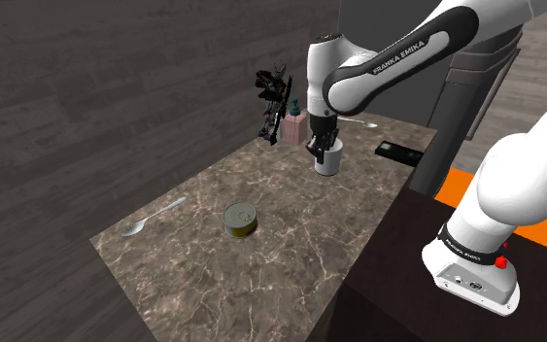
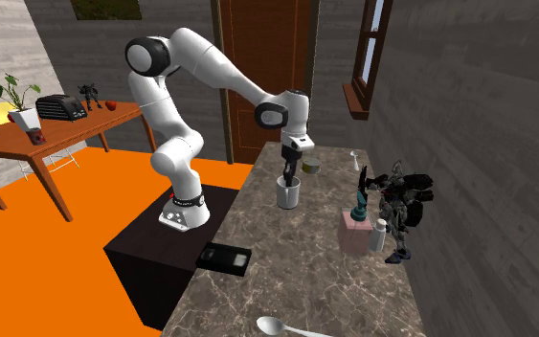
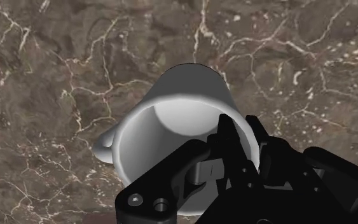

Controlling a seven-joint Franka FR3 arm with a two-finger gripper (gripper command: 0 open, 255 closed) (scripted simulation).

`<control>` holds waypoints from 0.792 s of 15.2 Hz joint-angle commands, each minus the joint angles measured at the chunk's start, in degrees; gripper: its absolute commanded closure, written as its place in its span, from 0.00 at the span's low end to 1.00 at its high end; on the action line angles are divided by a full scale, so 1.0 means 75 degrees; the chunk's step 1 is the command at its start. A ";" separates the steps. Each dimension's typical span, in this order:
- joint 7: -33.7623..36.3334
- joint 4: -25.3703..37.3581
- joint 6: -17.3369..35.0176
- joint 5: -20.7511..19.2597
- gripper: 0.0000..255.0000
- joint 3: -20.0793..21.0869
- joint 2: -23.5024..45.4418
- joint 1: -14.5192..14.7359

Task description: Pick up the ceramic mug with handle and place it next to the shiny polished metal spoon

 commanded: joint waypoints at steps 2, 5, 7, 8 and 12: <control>-0.0032 0.0177 -0.0358 0.0031 1.00 -0.0011 -0.0181 0.0013; -0.0065 0.0365 -0.0697 0.0053 1.00 -0.0026 -0.0335 0.0020; -0.0086 0.0498 -0.0922 0.0066 1.00 -0.0035 -0.0427 0.0023; -0.0096 0.0566 -0.1033 0.0071 1.00 -0.0040 -0.0470 0.0025; -0.0132 0.0857 -0.1473 0.0089 1.00 -0.0057 -0.0622 0.0029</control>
